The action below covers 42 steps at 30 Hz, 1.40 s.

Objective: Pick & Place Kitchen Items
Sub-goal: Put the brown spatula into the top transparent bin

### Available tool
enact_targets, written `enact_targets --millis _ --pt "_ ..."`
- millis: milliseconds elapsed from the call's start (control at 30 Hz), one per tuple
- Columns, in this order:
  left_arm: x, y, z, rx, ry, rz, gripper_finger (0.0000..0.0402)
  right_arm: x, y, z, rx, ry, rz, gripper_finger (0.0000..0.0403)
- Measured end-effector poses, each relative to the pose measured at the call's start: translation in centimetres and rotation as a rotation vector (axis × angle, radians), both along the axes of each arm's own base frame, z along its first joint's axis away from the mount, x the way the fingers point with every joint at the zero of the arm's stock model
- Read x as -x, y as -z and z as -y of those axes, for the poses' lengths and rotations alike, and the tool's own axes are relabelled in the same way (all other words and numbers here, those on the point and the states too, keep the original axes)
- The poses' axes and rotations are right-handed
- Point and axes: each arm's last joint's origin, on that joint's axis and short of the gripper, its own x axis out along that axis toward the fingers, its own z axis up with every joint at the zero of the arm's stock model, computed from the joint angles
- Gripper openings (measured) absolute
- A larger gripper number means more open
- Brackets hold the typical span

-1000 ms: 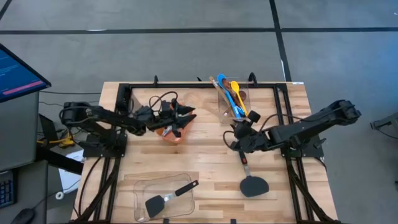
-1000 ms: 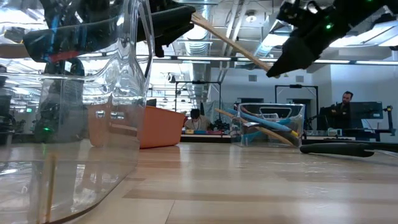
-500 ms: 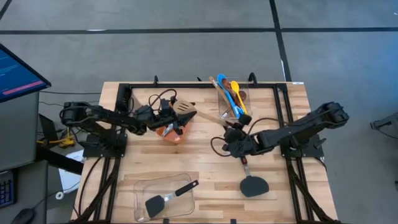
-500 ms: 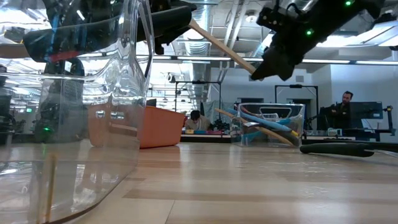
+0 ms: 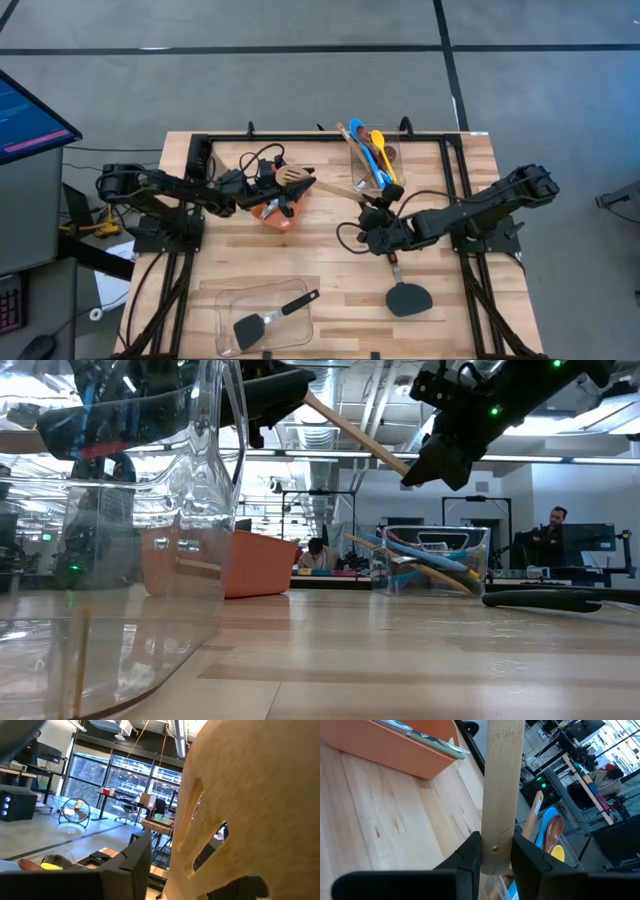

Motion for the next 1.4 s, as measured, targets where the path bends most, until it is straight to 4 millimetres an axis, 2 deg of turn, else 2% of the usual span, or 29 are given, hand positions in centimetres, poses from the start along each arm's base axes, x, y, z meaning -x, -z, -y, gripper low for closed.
enact_targets --millis 300,467,700,800,933,1067,1200,1400 --pt "0.0 0.0 0.1 0.015 0.019 0.007 0.0064 0.0 0.0 0.0 0.004 0.002 -0.006 0.0070" --pt "0.0 0.0 0.1 0.005 0.032 0.003 0.0039 0.2 -0.2 0.1 0.000 0.000 -0.004 0.0070" --pt "0.0 -0.1 0.1 -0.069 0.075 -0.003 0.0032 0.7 -1.2 0.2 -0.036 -0.026 0.022 0.0070" --pt "-0.1 -0.1 0.1 -0.121 0.064 -0.025 0.0029 0.9 -1.8 0.2 -0.062 -0.037 0.049 0.0112" --pt "0.0 0.1 -0.1 -0.151 0.061 -0.048 0.0029 1.5 -3.1 0.1 -0.195 -0.141 0.070 0.0178" --pt "-0.1 0.5 -0.4 -0.159 0.113 -0.089 0.0029 2.3 -4.8 0.6 -0.349 -0.258 0.107 0.0216" --pt "-0.1 0.5 -0.2 -0.161 0.189 -0.086 0.0029 2.7 -5.7 1.9 -0.425 -0.297 0.126 0.0219" --pt "-0.1 0.6 0.1 -0.162 0.285 -0.081 0.0029 2.3 -5.9 4.1 -0.536 -0.347 0.134 0.0190"
